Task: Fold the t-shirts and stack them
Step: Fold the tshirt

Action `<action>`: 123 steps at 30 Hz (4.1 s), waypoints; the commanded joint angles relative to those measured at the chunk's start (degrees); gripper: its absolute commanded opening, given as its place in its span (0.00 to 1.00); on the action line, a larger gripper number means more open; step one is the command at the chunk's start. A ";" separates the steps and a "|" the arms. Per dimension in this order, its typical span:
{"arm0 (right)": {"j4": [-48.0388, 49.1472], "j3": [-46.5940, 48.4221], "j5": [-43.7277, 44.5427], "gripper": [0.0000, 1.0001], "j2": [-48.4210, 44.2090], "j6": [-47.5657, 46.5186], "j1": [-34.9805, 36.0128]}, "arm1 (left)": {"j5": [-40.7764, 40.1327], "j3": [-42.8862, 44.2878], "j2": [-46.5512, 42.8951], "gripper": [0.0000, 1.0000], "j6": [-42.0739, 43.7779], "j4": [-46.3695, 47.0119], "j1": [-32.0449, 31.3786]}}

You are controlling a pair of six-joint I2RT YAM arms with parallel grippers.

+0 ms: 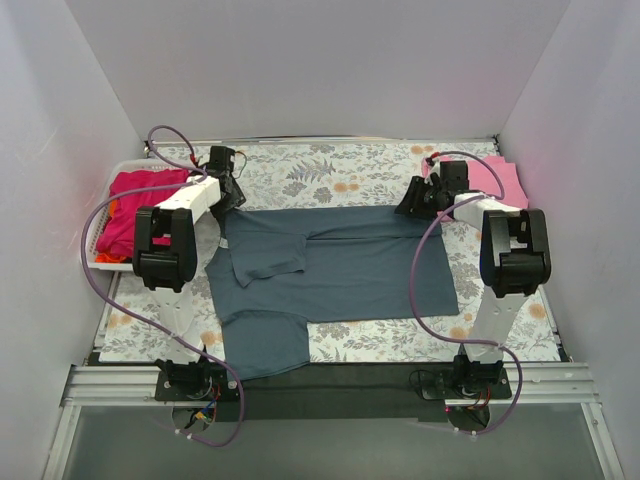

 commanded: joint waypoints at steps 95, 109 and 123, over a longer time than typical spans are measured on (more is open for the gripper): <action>-1.19 12.21 -0.12 0.27 -1.26 2.44 -7.90 | -2.39 -0.72 -9.58 0.47 -7.18 7.98 6.28; -2.16 -1.59 -6.70 0.28 -9.89 2.44 -4.21 | 4.12 -15.65 -24.17 0.60 -8.57 2.27 -2.94; 0.65 -7.57 -6.88 0.36 -10.59 8.57 20.29 | 8.51 -36.75 -40.26 0.62 -13.85 -4.15 -3.03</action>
